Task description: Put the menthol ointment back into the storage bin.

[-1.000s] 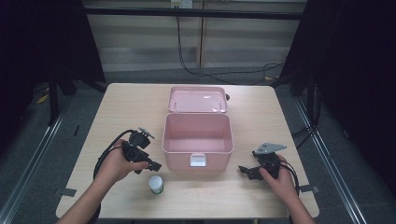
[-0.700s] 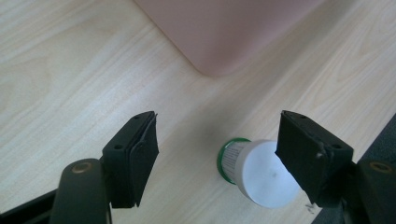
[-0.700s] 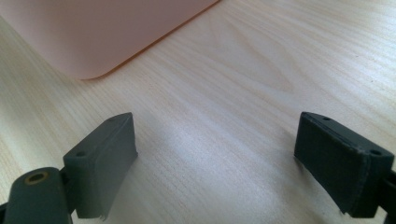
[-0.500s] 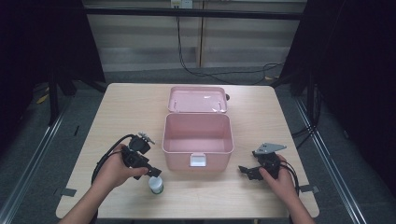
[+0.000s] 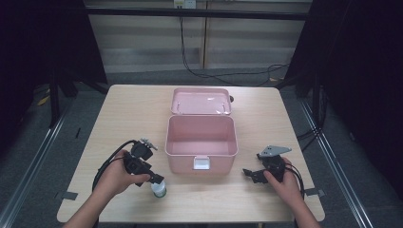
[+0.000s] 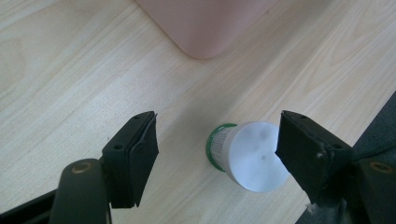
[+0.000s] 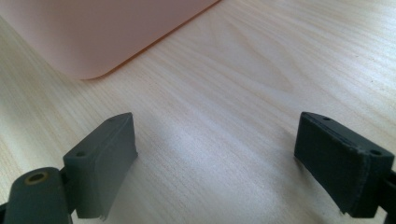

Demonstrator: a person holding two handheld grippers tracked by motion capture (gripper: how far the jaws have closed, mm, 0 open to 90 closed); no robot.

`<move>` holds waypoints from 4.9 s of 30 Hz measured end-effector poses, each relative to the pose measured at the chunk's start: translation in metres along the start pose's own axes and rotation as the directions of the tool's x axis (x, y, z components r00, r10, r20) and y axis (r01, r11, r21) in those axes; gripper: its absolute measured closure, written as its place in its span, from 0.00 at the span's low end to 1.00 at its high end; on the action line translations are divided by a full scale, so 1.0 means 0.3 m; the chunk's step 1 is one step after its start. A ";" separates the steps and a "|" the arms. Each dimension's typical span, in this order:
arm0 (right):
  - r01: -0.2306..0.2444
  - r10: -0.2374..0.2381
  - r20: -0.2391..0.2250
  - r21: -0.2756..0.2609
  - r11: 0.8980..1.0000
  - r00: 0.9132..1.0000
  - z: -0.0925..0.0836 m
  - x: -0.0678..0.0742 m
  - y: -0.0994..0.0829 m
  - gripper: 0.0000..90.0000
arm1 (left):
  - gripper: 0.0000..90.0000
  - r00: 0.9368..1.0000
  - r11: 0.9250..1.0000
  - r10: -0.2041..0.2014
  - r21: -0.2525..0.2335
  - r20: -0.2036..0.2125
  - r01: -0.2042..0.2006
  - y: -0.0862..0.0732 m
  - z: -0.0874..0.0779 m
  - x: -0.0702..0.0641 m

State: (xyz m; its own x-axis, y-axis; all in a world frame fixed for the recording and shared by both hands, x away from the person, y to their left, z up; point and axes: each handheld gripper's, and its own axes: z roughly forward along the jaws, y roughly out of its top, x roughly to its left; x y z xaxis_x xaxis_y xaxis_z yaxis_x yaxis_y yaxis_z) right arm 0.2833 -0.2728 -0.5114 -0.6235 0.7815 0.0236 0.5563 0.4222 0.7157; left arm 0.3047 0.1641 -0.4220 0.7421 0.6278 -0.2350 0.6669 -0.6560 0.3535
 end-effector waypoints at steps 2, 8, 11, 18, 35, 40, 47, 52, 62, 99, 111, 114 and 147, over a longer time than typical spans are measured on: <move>0.000 0.000 0.000 0.000 1.000 1.000 0.000 0.000 0.000 0.13 | 0.32 1.000 1.000 -0.001 -0.002 0.003 0.001 -0.004 0.003 -0.001; 0.000 0.000 0.000 0.000 1.000 1.000 0.000 0.000 0.000 0.13 | 0.32 1.000 1.000 -0.001 -0.001 0.012 0.001 -0.013 0.011 -0.007; 0.000 0.000 0.000 0.000 1.000 1.000 0.000 0.000 0.000 0.13 | 0.32 1.000 1.000 0.003 0.001 0.017 -0.003 -0.016 0.012 -0.010; 0.000 0.000 0.000 0.000 1.000 1.000 0.000 0.000 0.000 0.13 | 0.32 1.000 1.000 -0.001 0.003 0.027 0.001 -0.026 0.027 -0.015; 0.000 0.000 0.000 -0.001 1.000 1.000 0.000 0.000 0.000 0.13 | 0.34 0.999 1.000 0.006 0.030 0.041 -0.007 -0.038 0.064 -0.035; 0.000 0.000 0.000 -0.001 1.000 1.000 0.000 0.000 0.000 0.13 | 0.54 0.997 1.000 -0.007 0.028 0.081 0.005 -0.038 0.058 -0.038; 0.000 0.000 -0.002 -0.003 1.000 1.000 0.001 0.000 0.000 0.13 | 0.55 0.998 0.999 -0.008 0.052 0.054 0.006 -0.030 0.053 -0.044; 0.000 0.000 -0.002 -0.002 1.000 1.000 0.001 0.000 0.000 0.13 | 0.55 0.999 0.999 -0.018 0.038 0.043 0.016 -0.024 0.049 -0.024; 0.002 -0.002 -0.002 -0.004 1.000 1.000 0.002 -0.001 0.000 0.13 | 0.50 0.998 0.999 -0.024 0.042 0.063 0.022 -0.030 0.051 -0.021; 0.000 0.000 -0.001 -0.003 1.000 1.000 0.002 -0.001 0.001 0.13 | 0.56 0.998 0.995 -0.052 0.092 0.026 0.049 0.074 -0.143 0.002; 0.001 -0.001 -0.001 -0.003 1.000 1.000 0.002 -0.001 0.001 0.13 | 0.56 0.997 0.993 -0.068 0.098 0.026 0.065 0.101 -0.190 0.025; 0.001 -0.001 -0.001 -0.003 1.000 1.000 0.002 -0.001 0.001 0.13 | 0.56 0.997 0.993 -0.067 0.103 0.027 0.064 0.106 -0.197 0.029; 0.001 -0.001 0.000 -0.006 1.000 1.000 0.003 -0.001 0.001 0.13 | 0.56 0.999 0.993 -0.049 0.111 0.000 0.049 0.275 -0.288 0.027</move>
State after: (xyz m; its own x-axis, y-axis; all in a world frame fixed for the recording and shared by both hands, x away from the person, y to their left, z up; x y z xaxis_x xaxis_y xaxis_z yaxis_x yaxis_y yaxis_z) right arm 0.2842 -0.2724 -0.5118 -0.6245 0.7807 0.0230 0.5524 0.4207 0.7196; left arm 0.3599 0.1515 -0.3165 0.7082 0.6595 -0.2520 0.7059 -0.6670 0.2383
